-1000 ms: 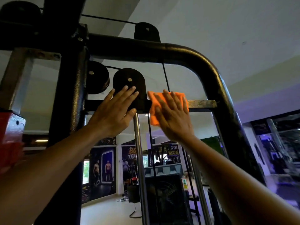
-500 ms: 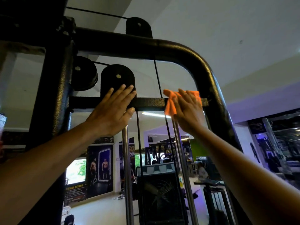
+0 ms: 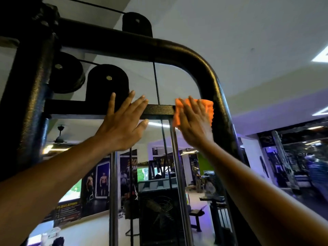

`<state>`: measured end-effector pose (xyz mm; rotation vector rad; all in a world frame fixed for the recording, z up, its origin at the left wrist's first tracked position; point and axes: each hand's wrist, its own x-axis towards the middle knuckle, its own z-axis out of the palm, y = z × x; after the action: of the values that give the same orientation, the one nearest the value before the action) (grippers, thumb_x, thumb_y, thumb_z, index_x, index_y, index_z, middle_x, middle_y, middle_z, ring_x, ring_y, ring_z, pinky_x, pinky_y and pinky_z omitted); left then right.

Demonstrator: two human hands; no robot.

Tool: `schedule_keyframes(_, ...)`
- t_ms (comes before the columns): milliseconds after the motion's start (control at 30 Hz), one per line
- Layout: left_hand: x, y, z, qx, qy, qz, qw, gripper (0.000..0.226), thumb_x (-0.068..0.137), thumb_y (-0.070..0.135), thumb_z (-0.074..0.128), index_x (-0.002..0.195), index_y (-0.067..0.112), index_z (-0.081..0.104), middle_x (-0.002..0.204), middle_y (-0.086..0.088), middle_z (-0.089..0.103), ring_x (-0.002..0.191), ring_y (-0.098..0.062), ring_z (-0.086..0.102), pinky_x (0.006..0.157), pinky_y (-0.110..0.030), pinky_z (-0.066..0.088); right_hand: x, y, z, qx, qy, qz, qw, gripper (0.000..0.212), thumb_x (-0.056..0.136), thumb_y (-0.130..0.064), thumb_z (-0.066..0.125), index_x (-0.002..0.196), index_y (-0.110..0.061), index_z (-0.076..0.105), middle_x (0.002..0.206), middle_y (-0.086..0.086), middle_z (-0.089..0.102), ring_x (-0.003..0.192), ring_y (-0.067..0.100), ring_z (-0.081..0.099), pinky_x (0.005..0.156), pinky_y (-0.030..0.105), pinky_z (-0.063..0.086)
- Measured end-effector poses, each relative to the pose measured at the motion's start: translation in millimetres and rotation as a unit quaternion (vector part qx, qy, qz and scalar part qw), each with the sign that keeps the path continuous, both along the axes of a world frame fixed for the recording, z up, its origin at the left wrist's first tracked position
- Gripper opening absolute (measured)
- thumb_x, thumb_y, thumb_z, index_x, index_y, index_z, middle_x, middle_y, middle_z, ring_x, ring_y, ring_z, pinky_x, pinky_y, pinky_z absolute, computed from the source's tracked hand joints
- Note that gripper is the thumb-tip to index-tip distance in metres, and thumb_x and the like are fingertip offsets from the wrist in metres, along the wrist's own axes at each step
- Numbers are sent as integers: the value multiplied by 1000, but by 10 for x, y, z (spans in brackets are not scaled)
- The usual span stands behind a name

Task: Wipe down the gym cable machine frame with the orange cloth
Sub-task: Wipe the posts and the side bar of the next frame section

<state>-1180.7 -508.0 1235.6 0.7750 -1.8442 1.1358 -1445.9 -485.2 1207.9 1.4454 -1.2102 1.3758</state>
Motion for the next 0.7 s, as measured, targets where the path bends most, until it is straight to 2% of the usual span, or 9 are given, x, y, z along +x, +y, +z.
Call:
schedule_keyframes(67, -175, 21, 15, 6, -3, -6, 1000, 75, 103, 60, 11, 172, 31, -1, 179, 11, -6, 162, -8, -22, 127, -50, -24, 220, -7, -49, -8, 40, 18, 999, 60, 115, -63, 14, 172, -42, 16, 182, -9, 1, 168, 15, -11, 137, 51, -3)
schedule_keyframes(167, -453, 61, 41, 24, -27, -27, 999, 76, 102, 61, 10, 172, 33, 2, 179, 12, -3, 163, -7, -17, 129, -50, -21, -16, -10, -81, -8, 88, -10, 996, 60, 116, -63, 17, 172, -45, 8, 182, -13, 1, 168, 13, -10, 137, 51, 6)
schedule_keyframes(267, -624, 79, 34, 35, -32, -38, 998, 77, 101, 62, 10, 172, 33, 4, 179, 13, -2, 163, -6, -15, 128, -51, -22, -525, 86, -36, -4, 47, -35, 998, 60, 116, -60, 22, 172, -42, 13, 181, -11, 11, 168, 12, -1, 136, 48, 12)
schedule_keyframes(367, -734, 77, 32, 31, -21, -30, 999, 77, 101, 62, 8, 172, 33, 4, 179, 13, -3, 163, -7, -15, 126, -52, -25, -531, 120, 36, 2, 22, -21, 1000, 64, 115, -65, 17, 172, -38, 22, 181, -7, 17, 168, 15, 3, 137, 49, 9)
schedule_keyframes(467, -851, 62, 69, 21, -15, -26, 999, 75, 102, 63, 9, 172, 33, 6, 179, 12, 0, 164, -7, -13, 126, -51, -26, -423, 56, 63, 0, 52, -24, 998, 64, 113, -67, 15, 172, -42, 19, 182, -5, 13, 169, 21, -1, 136, 52, 2)
schedule_keyframes(567, -954, 64, 97, 34, -8, -30, 999, 75, 102, 63, 11, 171, 34, 11, 179, 12, 5, 164, -7, -8, 127, -54, -23, -582, 53, 32, -26, 96, -43, 994, 58, 116, -57, 28, 171, -40, 21, 180, -3, 22, 169, 25, 8, 134, 51, 16)
schedule_keyframes(700, -1021, 85, 70, 34, 6, -42, 999, 76, 101, 63, 14, 169, 31, 18, 179, 10, 13, 165, -10, -2, 128, -56, -18, -820, 210, -12, -56, 151, -39, 986, 56, 112, -36, 42, 166, -22, 44, 171, 3, 43, 162, 23, 33, 131, 47, 34)
